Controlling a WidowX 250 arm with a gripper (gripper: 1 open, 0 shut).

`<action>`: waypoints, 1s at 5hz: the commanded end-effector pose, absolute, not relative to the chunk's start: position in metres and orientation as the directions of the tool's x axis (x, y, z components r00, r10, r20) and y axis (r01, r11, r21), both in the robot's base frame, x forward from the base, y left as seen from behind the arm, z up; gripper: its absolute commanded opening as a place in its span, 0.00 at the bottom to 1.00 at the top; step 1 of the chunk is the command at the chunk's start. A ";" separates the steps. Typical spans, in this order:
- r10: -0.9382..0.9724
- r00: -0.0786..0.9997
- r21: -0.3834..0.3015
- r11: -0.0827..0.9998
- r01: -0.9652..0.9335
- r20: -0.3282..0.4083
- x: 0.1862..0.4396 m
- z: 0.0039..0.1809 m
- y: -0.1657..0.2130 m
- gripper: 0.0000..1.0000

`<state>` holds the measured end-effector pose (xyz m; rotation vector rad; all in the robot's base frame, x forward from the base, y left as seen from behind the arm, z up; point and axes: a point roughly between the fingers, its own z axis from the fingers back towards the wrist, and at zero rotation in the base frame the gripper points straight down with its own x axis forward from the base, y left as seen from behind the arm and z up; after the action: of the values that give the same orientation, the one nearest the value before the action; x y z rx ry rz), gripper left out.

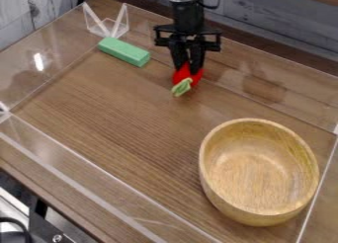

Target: Move the red object to the right side of the table

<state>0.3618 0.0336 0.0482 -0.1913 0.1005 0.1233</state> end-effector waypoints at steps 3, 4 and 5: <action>0.054 0.998 -0.188 0.981 -0.055 -0.010 0.364 0.086 0.029 0.00; 0.040 0.999 -0.193 0.980 -0.040 -0.007 0.362 0.089 0.027 0.00; 0.004 1.000 -0.199 0.980 -0.005 -0.008 0.357 0.091 0.018 0.00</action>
<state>0.3515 0.0177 0.0560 -0.2116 0.1092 0.0259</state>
